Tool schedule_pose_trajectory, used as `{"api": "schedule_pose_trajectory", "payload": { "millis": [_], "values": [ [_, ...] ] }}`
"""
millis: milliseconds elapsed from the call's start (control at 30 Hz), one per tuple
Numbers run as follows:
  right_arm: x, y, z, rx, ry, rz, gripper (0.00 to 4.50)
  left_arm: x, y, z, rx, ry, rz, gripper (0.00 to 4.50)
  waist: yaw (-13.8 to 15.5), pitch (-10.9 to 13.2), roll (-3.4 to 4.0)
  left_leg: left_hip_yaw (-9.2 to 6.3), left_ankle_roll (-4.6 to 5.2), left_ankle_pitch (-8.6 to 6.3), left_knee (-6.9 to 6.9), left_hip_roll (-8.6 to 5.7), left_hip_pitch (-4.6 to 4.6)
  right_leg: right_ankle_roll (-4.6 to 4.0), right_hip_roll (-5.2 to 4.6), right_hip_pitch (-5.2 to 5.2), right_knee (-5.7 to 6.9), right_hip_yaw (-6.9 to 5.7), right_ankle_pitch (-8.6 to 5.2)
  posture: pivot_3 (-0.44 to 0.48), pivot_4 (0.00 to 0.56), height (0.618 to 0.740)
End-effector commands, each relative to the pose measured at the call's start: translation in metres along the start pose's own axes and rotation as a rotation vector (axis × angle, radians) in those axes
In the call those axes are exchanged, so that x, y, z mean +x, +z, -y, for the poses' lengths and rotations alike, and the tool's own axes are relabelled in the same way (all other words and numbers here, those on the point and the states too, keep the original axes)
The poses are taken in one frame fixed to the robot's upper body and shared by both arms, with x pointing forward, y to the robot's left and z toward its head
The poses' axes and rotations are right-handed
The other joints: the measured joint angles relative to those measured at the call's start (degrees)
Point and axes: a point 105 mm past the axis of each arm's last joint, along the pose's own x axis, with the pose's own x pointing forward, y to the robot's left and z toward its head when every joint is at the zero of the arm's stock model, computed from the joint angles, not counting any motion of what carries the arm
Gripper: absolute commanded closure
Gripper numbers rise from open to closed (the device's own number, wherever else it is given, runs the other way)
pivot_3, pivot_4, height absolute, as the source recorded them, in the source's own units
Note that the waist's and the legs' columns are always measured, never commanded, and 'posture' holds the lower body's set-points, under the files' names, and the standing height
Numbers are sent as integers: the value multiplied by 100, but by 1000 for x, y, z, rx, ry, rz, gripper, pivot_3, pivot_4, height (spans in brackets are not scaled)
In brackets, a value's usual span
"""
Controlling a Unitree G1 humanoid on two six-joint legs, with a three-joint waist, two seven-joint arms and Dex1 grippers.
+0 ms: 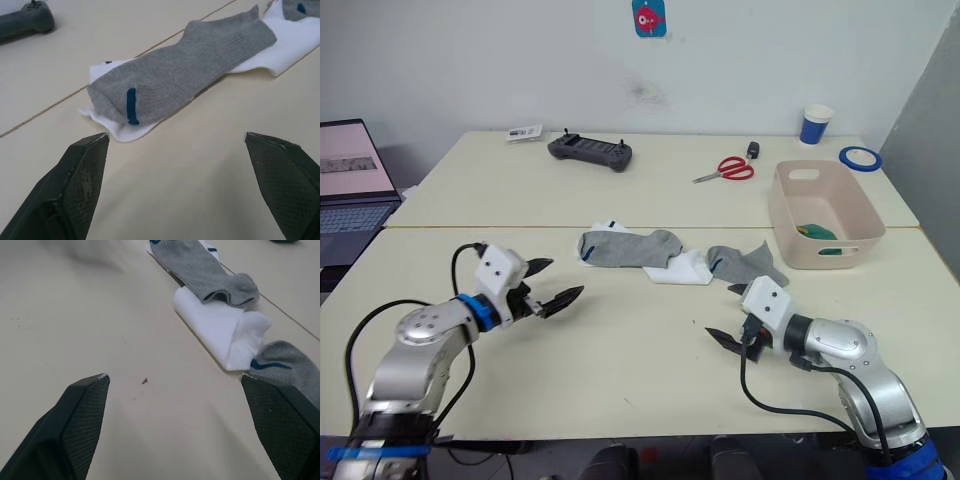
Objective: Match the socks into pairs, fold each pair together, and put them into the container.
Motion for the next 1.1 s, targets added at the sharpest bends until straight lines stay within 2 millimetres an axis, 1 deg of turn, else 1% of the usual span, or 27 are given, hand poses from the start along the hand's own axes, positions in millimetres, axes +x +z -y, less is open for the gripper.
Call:
{"api": "schedule_pose_trajectory", "payload": {
  "millis": [33, 67, 200, 300, 467, 567, 767, 967, 1000, 1100],
  "values": [
    [2, 19, -1, -33, -5, 41, 21, 15, 11, -6, 181, -64, 4, 0, -1, 0, 0, 0, 0, 0, 0, 0, 0, 0, 0, 0, 0, -1, 0, 0, 150, 740],
    [3, 21, -1, -35, -6, 41, 21, 21, 11, -6, 207, -84, 1, 0, 0, 0, 0, -1, 0, 0, 0, 0, -1, 0, 1, -1, 0, -2, 0, 0, 150, 740],
    [4, 23, 0, -40, -11, 37, 21, 44, 14, -3, 220, -129, 12, 0, -3, 0, 0, -1, 1, 0, -1, 0, -2, 0, 3, -2, -2, -2, 0, 0, 150, 740],
    [5, 24, -1, -56, -4, 29, 21, 66, 17, 5, 277, -165, 16, 0, 1, 0, -2, -2, 2, -1, -1, -1, -6, 1, 3, -1, -5, -4, 0, 0, 150, 740],
    [4, 26, -1, -53, -18, 34, 21, 87, 16, 6, 316, -145, 2, 0, -13, 1, -3, -2, 2, -1, 0, -2, -6, 3, 4, -1, -5, -2, 1, 0, 150, 740],
    [4, 25, -2, -51, -22, 33, 0, 93, 15, 4, 321, -133, -9, 565, -21, 1, -4, -4, 2, -1, 0, -1, -6, 3, 6, -2, -5, -3, 1, 0, 150, 740],
    [1, 24, -2, -44, -40, 26, 0, 93, 15, 4, 344, -159, -17, 2516, -15, 1, -4, -4, 2, -1, 0, -1, -7, 4, 6, -2, -5, -4, 1, 0, 150, 740],
    [1, 23, 2, -48, -49, 23, 0, 90, 19, 5, 351, -184, 8, 4311, -14, 1, -4, -4, 2, -1, 0, -1, -6, 4, 6, -2, -4, -4, 2, 0, 150, 740],
    [1, 22, 2, -50, -49, 22, 0, 88, 21, 7, 362, -195, 17, 4459, -14, 1, -4, -4, 2, -1, 0, -1, -6, 4, 6, -1, -4, -5, 2, 0, 150, 740],
    [-2, 21, 3, -57, -45, 14, 0, 80, 35, 12, 418, -242, 76, 4459, -17, 1, -4, -3, 1, -1, 0, -1, -7, 4, 6, -1, -4, -4, 2, 0, 150, 740]
  ]
}}
